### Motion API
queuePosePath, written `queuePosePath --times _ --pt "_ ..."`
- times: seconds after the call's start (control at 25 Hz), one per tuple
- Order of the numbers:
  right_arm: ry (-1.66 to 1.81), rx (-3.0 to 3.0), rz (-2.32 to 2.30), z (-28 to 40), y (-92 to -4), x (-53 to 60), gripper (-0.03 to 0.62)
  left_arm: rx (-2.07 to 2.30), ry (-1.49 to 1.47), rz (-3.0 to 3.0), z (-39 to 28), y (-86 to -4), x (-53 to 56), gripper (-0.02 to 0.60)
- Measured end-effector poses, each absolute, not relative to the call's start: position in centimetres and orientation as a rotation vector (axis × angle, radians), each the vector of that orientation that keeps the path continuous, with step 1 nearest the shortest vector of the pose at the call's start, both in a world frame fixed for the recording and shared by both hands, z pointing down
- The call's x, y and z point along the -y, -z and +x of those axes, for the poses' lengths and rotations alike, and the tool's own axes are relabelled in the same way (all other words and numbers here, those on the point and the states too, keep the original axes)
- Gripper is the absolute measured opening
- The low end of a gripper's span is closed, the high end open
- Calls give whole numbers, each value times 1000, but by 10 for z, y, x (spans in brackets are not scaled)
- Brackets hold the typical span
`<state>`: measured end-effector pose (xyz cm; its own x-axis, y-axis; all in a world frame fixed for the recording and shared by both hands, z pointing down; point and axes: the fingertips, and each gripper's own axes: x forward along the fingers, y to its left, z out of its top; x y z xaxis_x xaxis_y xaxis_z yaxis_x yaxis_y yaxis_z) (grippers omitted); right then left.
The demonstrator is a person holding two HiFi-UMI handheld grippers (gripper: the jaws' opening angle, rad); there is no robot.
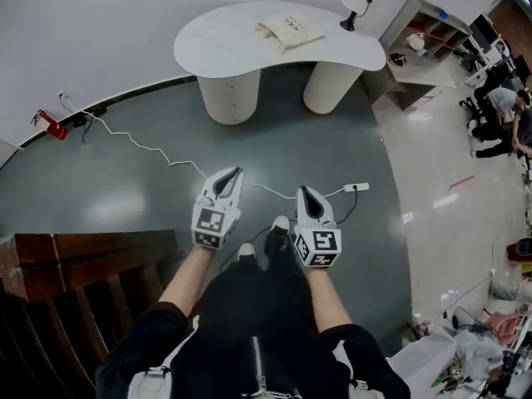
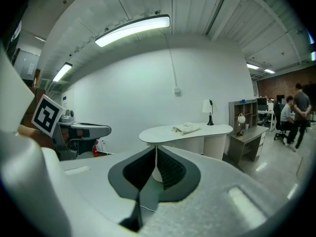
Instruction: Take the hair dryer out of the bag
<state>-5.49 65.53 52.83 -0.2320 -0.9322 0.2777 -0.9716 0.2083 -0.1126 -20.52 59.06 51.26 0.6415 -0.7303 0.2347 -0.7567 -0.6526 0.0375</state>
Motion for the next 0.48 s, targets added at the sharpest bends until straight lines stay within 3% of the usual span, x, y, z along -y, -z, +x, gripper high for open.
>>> queuePosePath --times 0.48 --pt "-432 2393 1794 -38 -531 -566 6 1254 -345 2712 -172 -517 -520 26"
